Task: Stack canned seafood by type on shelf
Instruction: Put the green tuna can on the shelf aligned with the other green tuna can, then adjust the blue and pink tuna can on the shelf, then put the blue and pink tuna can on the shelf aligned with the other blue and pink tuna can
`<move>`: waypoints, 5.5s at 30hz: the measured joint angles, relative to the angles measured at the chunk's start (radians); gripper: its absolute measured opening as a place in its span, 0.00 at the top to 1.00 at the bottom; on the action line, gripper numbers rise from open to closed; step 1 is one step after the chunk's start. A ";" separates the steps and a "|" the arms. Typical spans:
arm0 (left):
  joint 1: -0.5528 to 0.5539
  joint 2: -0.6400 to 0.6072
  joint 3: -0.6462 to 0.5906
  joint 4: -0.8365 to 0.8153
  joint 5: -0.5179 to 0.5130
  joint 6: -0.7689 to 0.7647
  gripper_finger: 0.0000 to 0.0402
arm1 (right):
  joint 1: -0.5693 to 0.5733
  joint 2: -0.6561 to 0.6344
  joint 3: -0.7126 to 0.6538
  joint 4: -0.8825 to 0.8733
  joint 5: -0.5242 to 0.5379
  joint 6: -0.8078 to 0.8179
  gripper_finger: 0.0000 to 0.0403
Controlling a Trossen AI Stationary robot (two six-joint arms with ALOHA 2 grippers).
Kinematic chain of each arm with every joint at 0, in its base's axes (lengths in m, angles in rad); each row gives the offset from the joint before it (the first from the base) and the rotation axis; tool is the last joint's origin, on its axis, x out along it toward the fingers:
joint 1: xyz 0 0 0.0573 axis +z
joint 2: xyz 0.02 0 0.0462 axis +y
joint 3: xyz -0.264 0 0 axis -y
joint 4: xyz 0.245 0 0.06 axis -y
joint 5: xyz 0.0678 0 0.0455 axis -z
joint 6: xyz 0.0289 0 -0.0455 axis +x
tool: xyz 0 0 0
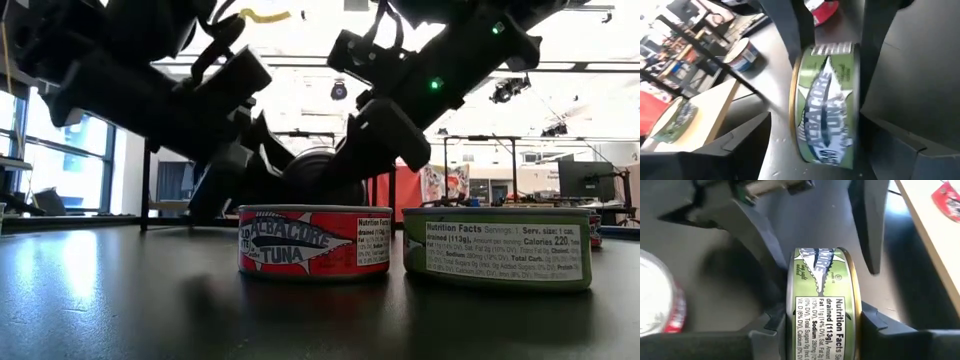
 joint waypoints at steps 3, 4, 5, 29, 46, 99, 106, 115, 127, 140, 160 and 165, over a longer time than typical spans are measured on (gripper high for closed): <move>0.003 0.000 0.000 0.010 0.060 0.006 0.32 | 0.000 0.000 0.000 0.001 -0.019 0.015 0.69; 0.003 0.000 0.000 0.014 0.076 0.006 0.34 | 0.001 0.000 0.000 0.000 -0.020 0.015 0.69; 0.003 0.000 0.000 0.014 0.089 0.006 0.37 | 0.001 0.000 0.000 0.000 -0.020 0.014 0.69; 0.080 -0.014 0.402 -0.643 -0.257 0.032 0.70 | 0.218 -0.267 -0.006 -0.813 0.321 0.558 0.52; 0.562 -0.014 0.479 -0.661 0.197 0.310 0.61 | 0.382 -0.264 -0.196 -0.690 0.540 0.845 0.52; 0.511 0.019 0.480 -0.613 0.110 0.121 0.29 | 0.380 -0.264 -0.196 -0.662 0.547 0.843 0.52; 0.463 -0.107 0.480 -0.783 0.017 0.034 0.30 | 0.380 -0.264 -0.196 -0.658 0.550 0.844 0.52; 0.728 -0.203 0.480 -1.003 0.199 -0.260 0.34 | 0.378 -0.264 -0.196 -0.645 0.591 0.843 0.52; 0.931 -0.068 0.483 -0.898 0.362 -0.282 0.44 | 0.334 -0.264 -0.196 -0.644 0.596 0.844 0.52; 0.889 -0.117 0.484 -0.927 0.276 -0.217 0.47 | 0.327 -0.264 -0.196 -0.636 0.595 0.848 0.52; 0.057 -0.461 0.413 -1.257 0.205 -0.653 0.47 | 0.301 -0.233 -0.196 -0.527 0.624 0.844 0.52; -0.146 -0.459 0.386 -1.408 0.139 -1.015 0.47 | 0.299 -0.168 -0.196 -0.507 0.625 0.844 0.52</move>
